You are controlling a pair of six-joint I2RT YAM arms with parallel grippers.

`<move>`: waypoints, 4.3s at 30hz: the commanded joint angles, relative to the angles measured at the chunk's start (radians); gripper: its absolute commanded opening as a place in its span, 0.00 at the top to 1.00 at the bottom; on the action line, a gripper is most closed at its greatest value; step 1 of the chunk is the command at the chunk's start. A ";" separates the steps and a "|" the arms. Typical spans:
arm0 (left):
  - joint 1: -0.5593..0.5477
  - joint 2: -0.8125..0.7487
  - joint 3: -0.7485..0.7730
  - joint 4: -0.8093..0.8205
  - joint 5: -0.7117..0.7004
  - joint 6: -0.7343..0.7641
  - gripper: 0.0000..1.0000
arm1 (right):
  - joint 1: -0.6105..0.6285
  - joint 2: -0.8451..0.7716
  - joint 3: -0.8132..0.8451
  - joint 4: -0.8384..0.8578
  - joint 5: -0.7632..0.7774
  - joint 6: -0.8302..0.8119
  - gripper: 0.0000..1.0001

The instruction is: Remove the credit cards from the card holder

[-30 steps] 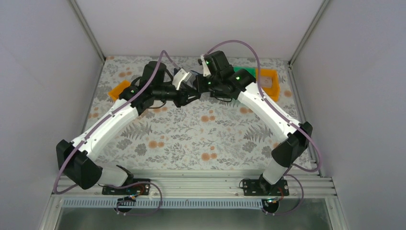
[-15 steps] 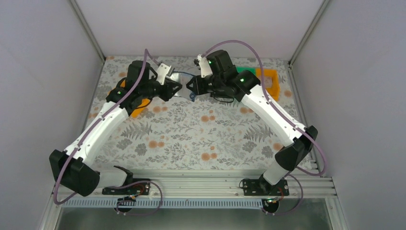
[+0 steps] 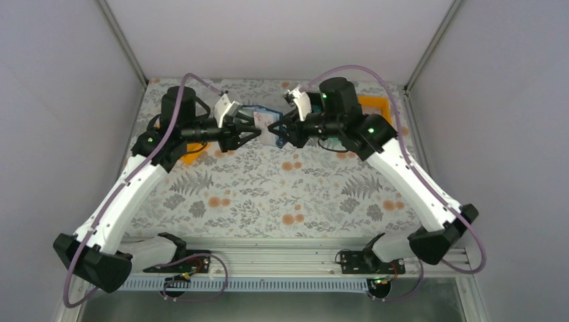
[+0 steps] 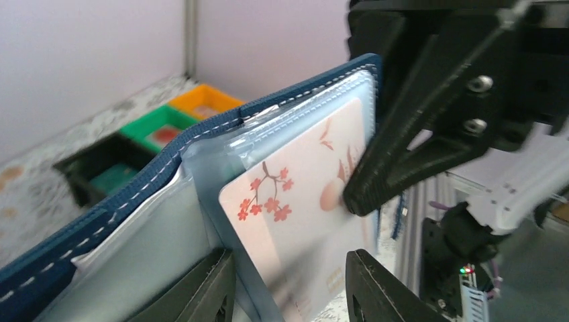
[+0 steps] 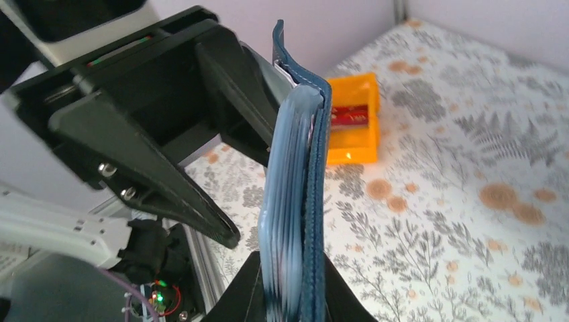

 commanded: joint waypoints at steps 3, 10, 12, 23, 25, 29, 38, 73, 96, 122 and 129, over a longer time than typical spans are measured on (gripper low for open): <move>0.005 -0.056 0.025 0.041 0.211 0.054 0.57 | 0.018 -0.113 -0.005 0.152 -0.287 -0.156 0.96; -0.034 -0.050 0.036 0.106 0.299 0.041 0.67 | 0.018 -0.105 0.005 0.210 -0.346 -0.143 0.96; -0.044 -0.045 0.042 0.119 0.303 0.030 0.74 | 0.017 -0.100 0.005 0.211 -0.344 -0.144 0.96; -0.052 -0.044 0.062 0.125 0.373 0.001 0.98 | 0.016 -0.082 -0.012 0.197 -0.285 -0.136 0.96; -0.037 -0.050 0.053 0.108 0.380 0.010 0.98 | 0.008 -0.094 -0.039 0.191 -0.287 -0.145 0.94; -0.007 -0.065 -0.014 0.106 0.365 0.005 0.98 | -0.018 -0.110 -0.099 0.193 -0.325 -0.143 0.88; 0.014 -0.089 -0.218 0.151 0.361 -0.027 0.97 | -0.034 -0.144 -0.289 0.229 -0.376 -0.115 0.84; -0.014 -0.039 -0.154 0.273 0.387 -0.114 0.53 | -0.041 -0.053 -0.246 0.263 -0.580 -0.127 0.96; -0.035 -0.012 -0.031 0.111 0.317 -0.002 0.46 | -0.031 -0.040 -0.094 0.236 -0.639 -0.163 0.96; 0.034 -0.059 -0.132 0.117 0.301 -0.032 0.98 | -0.004 -0.119 -0.234 0.211 -0.492 -0.206 0.75; 0.072 -0.057 -0.154 0.103 0.294 -0.021 0.98 | -0.047 -0.143 -0.313 0.187 -0.500 -0.211 0.71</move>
